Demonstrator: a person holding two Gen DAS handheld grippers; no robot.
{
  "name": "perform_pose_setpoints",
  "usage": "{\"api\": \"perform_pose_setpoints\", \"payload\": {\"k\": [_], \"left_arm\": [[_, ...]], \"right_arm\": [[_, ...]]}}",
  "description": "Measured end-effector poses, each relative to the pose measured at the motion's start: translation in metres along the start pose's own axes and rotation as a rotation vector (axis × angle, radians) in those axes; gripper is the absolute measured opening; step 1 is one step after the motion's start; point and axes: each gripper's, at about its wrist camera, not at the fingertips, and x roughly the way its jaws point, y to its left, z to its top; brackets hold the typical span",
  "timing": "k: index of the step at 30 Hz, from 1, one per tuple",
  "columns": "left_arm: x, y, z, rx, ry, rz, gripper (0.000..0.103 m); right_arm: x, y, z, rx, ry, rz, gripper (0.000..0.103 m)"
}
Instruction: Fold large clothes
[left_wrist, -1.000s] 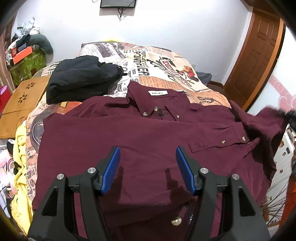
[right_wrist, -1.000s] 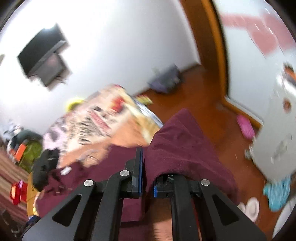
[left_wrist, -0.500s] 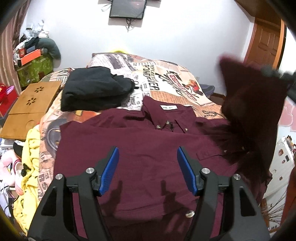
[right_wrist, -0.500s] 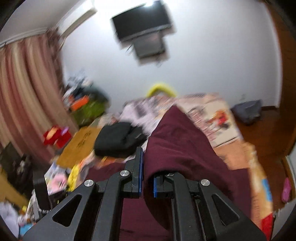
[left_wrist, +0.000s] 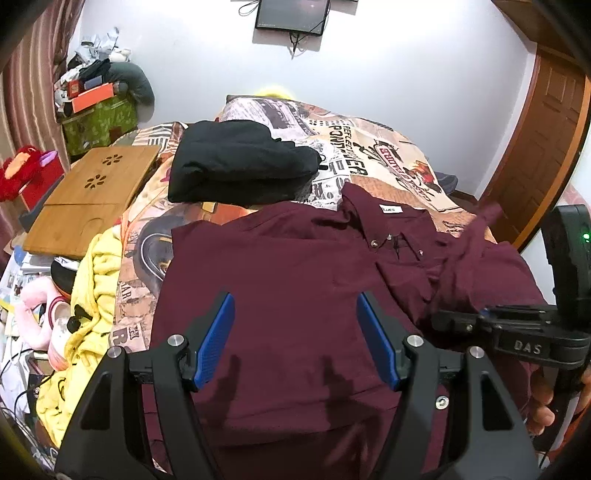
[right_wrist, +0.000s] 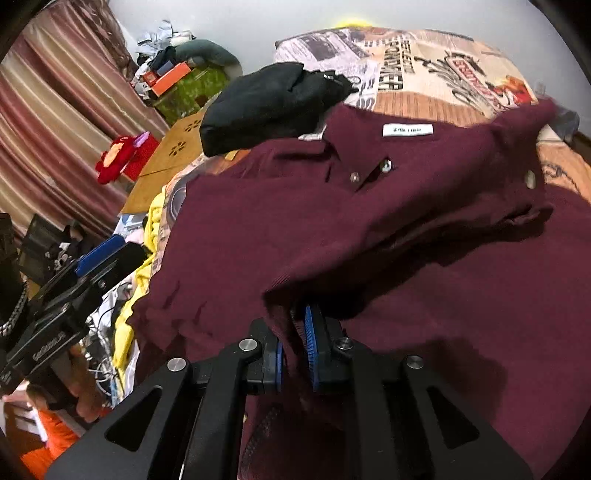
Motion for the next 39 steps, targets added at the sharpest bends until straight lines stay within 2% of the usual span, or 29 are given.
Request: {"api": "perform_pose_setpoints", "payload": {"k": [3,6,8,10,16,21,25,28,32,35,36,37,38,39], "left_arm": [[0.003,-0.005,0.002,0.008,0.008,-0.009,0.067],[0.006,-0.018,0.007,0.039,0.01,-0.025,0.067],[0.007,-0.03,0.011,0.069,0.009,-0.038,0.067],[0.007,-0.046,0.017,0.113,0.006,-0.05,0.067],[0.01,-0.1,0.033,0.226,0.001,-0.114,0.068],[0.023,-0.146,0.037,0.318,0.044,-0.188,0.07],[0.046,-0.185,0.03,0.436,0.092,-0.171,0.07],[0.071,-0.207,0.024,0.5,0.162,-0.142,0.07],[0.1,-0.22,0.022,0.509,0.263,-0.146,0.07],[0.111,-0.224,0.023,0.492,0.268,-0.158,0.069],[0.114,-0.226,0.023,0.492,0.268,-0.152,0.06],[0.116,-0.229,0.023,0.495,0.27,-0.146,0.046],[0.117,-0.231,0.024,0.496,0.268,-0.143,0.038],[0.117,-0.232,0.025,0.495,0.257,-0.143,0.021]], "right_arm": [[-0.011,0.004,-0.003,-0.013,0.016,0.005,0.012],[-0.025,0.008,-0.004,-0.061,-0.026,-0.027,0.015],[-0.039,0.009,-0.007,-0.096,-0.074,-0.071,0.031],[-0.06,0.007,-0.013,-0.123,-0.139,-0.108,0.04],[-0.116,-0.02,-0.024,-0.127,-0.32,-0.258,0.048],[-0.148,-0.054,-0.032,-0.06,-0.41,-0.408,0.053],[-0.159,-0.087,-0.039,0.018,-0.424,-0.496,0.053],[-0.155,-0.113,-0.048,0.083,-0.398,-0.528,0.053],[-0.144,-0.136,-0.063,0.146,-0.34,-0.55,0.053],[-0.133,-0.149,-0.073,0.177,-0.3,-0.552,0.053],[-0.131,-0.153,-0.076,0.187,-0.288,-0.55,0.053],[-0.129,-0.156,-0.079,0.197,-0.279,-0.547,0.053],[-0.13,-0.16,-0.083,0.208,-0.274,-0.543,0.053],[-0.13,-0.162,-0.083,0.216,-0.272,-0.538,0.053]]}}
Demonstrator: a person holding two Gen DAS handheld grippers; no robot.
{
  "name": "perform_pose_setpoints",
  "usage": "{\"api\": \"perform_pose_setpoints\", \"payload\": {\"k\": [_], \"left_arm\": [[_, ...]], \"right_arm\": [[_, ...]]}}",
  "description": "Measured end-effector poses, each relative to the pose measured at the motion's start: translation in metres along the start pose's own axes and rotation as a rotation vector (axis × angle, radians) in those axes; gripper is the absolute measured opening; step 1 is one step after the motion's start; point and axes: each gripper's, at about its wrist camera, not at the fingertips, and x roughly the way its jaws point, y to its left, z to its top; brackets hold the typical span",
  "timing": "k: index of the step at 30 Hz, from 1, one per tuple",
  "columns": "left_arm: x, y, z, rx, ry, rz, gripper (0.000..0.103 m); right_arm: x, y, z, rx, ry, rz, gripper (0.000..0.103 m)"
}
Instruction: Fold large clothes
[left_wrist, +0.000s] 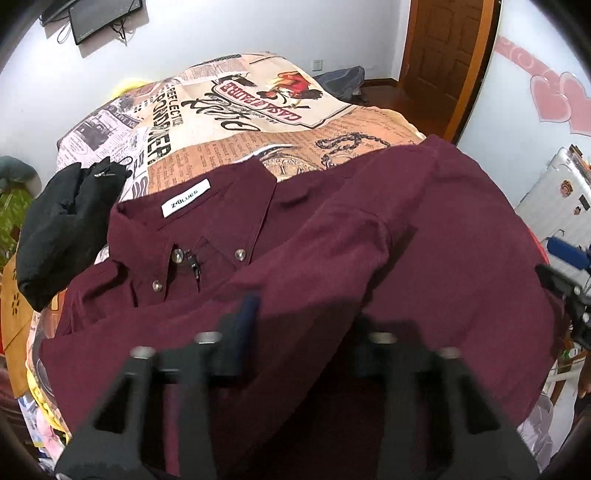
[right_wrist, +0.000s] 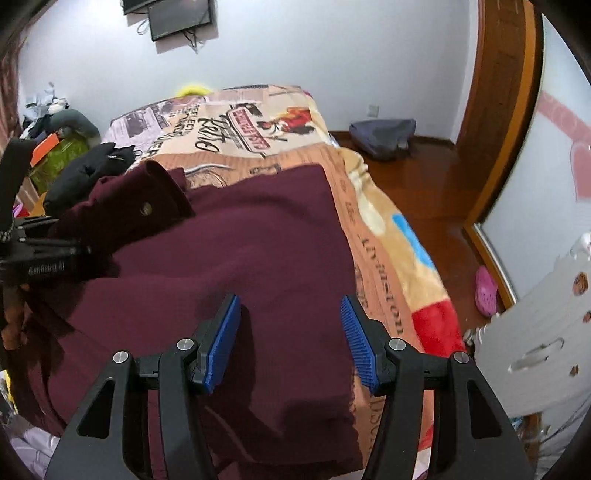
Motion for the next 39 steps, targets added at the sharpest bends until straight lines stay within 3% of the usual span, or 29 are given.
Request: {"api": "perform_pose_setpoints", "payload": {"k": [1,4,11,15,18,23,31,39], "left_arm": [[-0.002,0.001,0.002,-0.001,-0.016,-0.002,0.012],[-0.018,0.007,0.008,-0.019,-0.083,0.017,0.007],[-0.102,0.066,0.019,-0.14,-0.318,0.074,0.003],[-0.146,0.105,0.011,-0.204,-0.418,0.145,0.003],[-0.167,0.133,-0.006,-0.25,-0.45,0.185,0.003],[-0.164,0.171,-0.049,-0.313,-0.406,0.232,0.004],[-0.109,0.193,-0.138,-0.375,-0.2,0.199,0.012],[-0.069,0.19,-0.196,-0.448,-0.077,0.095,0.013]], "right_arm": [[0.0,-0.002,0.0,0.008,0.002,0.002,0.053],[-0.004,-0.007,0.001,0.016,0.0,0.003,0.053],[-0.007,-0.002,0.015,-0.01,-0.03,-0.018,0.053],[-0.004,0.009,0.025,-0.037,-0.045,-0.012,0.053],[0.005,0.018,0.026,-0.052,-0.028,0.018,0.053],[0.026,0.03,0.016,-0.074,0.033,0.029,0.053],[0.029,0.03,0.011,-0.056,0.062,0.057,0.053],[0.03,0.037,0.011,-0.064,0.061,0.032,0.054]]}}
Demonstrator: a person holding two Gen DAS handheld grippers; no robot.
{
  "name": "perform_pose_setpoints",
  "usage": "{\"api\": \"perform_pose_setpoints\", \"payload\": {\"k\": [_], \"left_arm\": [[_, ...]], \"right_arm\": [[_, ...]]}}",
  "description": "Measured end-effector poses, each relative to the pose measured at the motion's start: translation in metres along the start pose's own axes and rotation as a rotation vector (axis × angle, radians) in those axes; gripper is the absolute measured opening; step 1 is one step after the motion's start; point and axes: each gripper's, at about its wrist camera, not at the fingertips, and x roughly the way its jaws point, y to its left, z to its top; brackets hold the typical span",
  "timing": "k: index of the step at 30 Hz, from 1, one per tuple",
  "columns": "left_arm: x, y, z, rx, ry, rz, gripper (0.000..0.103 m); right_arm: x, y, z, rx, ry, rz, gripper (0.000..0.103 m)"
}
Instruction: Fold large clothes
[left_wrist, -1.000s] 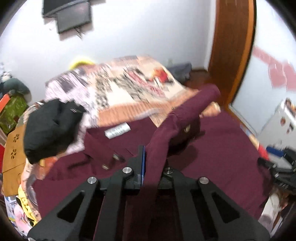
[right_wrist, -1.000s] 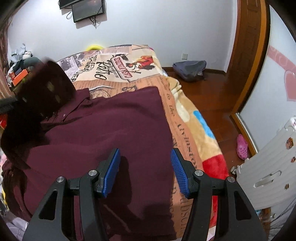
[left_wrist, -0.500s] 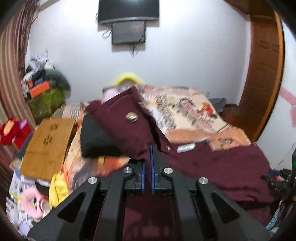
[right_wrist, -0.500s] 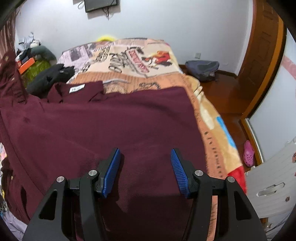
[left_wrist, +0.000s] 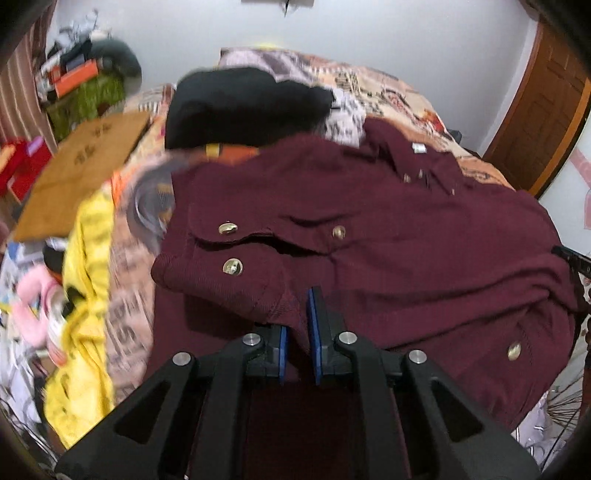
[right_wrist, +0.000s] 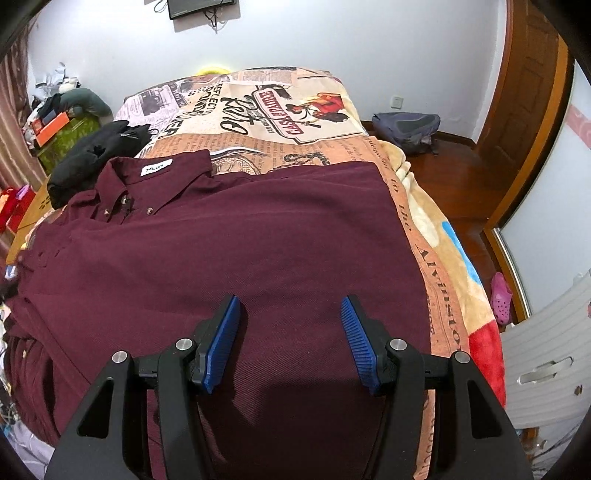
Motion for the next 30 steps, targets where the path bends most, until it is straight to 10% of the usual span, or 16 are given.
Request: {"api": "perform_pose_setpoints", "payload": {"k": [14,17,24,30], "left_arm": [[-0.012,0.017,-0.02,-0.104,0.07,-0.102,0.025],[-0.027,0.02,-0.02,-0.081,0.027,0.054,0.065],[-0.059,0.042,0.006,-0.08,-0.083,0.132,0.066],[-0.026,0.066,0.05,-0.157,-0.035,0.001,0.066]], "right_arm": [[-0.005,0.002,0.001,-0.018,0.004,-0.004,0.054],[-0.01,0.002,0.003,-0.032,-0.006,-0.001,0.054],[-0.024,-0.004,0.02,-0.037,-0.052,0.01,0.054],[-0.024,-0.02,0.045,0.011,-0.077,0.016,0.054]]}}
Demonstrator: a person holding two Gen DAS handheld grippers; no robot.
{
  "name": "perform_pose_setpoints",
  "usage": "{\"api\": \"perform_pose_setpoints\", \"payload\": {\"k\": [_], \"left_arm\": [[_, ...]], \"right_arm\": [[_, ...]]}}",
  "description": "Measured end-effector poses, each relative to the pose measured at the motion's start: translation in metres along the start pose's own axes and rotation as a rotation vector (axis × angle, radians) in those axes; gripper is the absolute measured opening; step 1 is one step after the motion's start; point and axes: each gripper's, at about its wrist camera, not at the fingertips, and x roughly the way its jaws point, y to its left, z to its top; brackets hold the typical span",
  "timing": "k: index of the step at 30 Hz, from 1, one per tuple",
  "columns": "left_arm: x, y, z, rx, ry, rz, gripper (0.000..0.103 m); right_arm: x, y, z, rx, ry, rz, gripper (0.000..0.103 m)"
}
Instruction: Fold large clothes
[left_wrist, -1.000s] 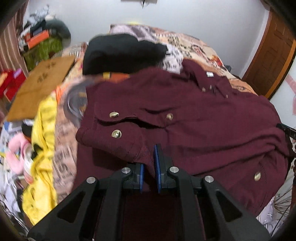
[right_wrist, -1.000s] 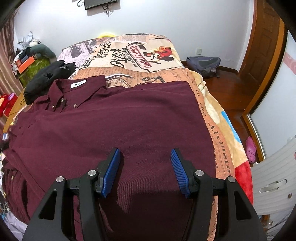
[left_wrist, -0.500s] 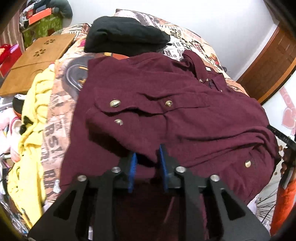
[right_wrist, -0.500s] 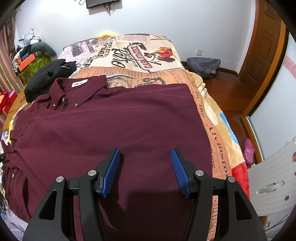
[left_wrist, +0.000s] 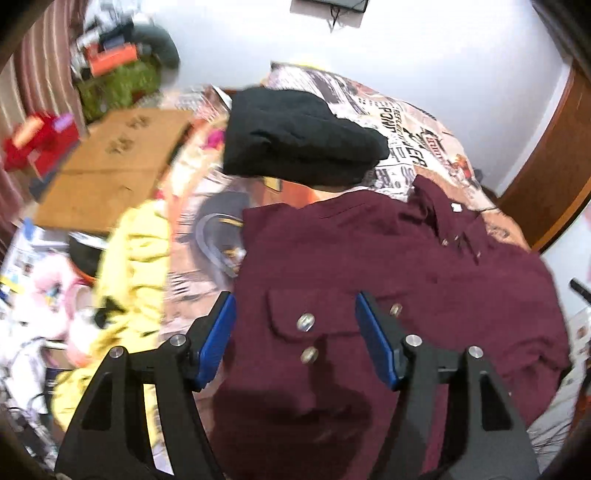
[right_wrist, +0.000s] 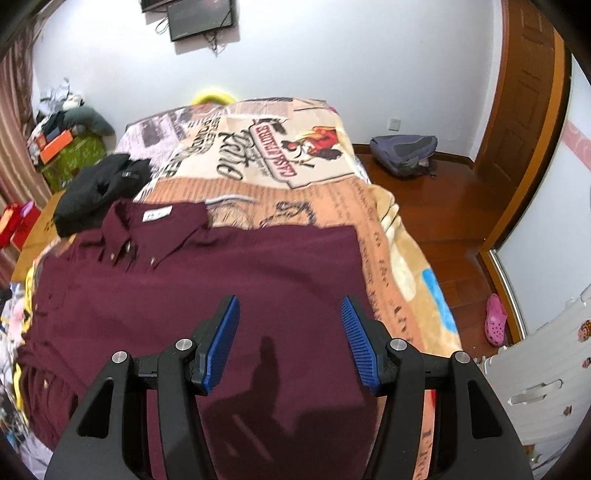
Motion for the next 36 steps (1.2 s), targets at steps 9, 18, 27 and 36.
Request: {"api": "perform_pose_setpoints", "payload": {"k": [9,18,27,36], "left_arm": [[0.076,0.031,0.034,-0.108,0.161,-0.067,0.066],[0.116,0.025,0.026,-0.111,0.242,-0.132,0.075],[0.126,-0.01,0.042,0.039,0.216,-0.054,0.008],[0.107,-0.051,0.098,0.128,0.019,0.046,0.0]], "right_arm": [[0.038,-0.035,0.017,0.053,0.105,0.028,0.054],[0.085,-0.044,0.014,0.027,0.238,0.077,0.054],[0.087,-0.032,0.032,-0.032,0.192,0.049,0.011],[0.08,-0.026,0.074,-0.056,0.107,0.054,0.004]]}}
